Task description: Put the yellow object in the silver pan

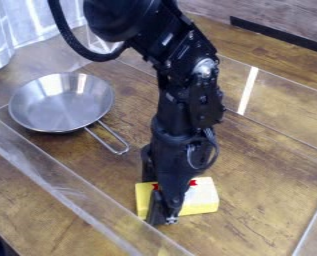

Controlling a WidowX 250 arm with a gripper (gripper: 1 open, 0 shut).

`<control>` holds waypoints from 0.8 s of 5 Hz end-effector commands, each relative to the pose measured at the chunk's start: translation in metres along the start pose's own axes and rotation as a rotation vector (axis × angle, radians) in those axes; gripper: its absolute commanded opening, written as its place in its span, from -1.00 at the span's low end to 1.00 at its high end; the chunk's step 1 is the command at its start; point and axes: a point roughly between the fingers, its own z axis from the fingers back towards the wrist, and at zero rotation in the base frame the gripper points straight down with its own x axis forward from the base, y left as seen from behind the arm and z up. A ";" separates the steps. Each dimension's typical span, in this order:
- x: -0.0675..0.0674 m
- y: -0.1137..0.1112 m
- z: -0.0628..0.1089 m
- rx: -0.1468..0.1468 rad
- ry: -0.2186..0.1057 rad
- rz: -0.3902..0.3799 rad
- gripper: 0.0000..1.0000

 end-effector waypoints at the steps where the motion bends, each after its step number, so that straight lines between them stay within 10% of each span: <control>1: -0.001 -0.003 0.004 -0.005 -0.015 0.024 -1.00; 2: -0.002 -0.004 0.004 -0.012 -0.019 0.038 -1.00; 3: -0.003 -0.005 0.004 -0.021 -0.024 0.052 1.00; 4: -0.004 -0.007 0.005 -0.031 -0.026 0.064 -1.00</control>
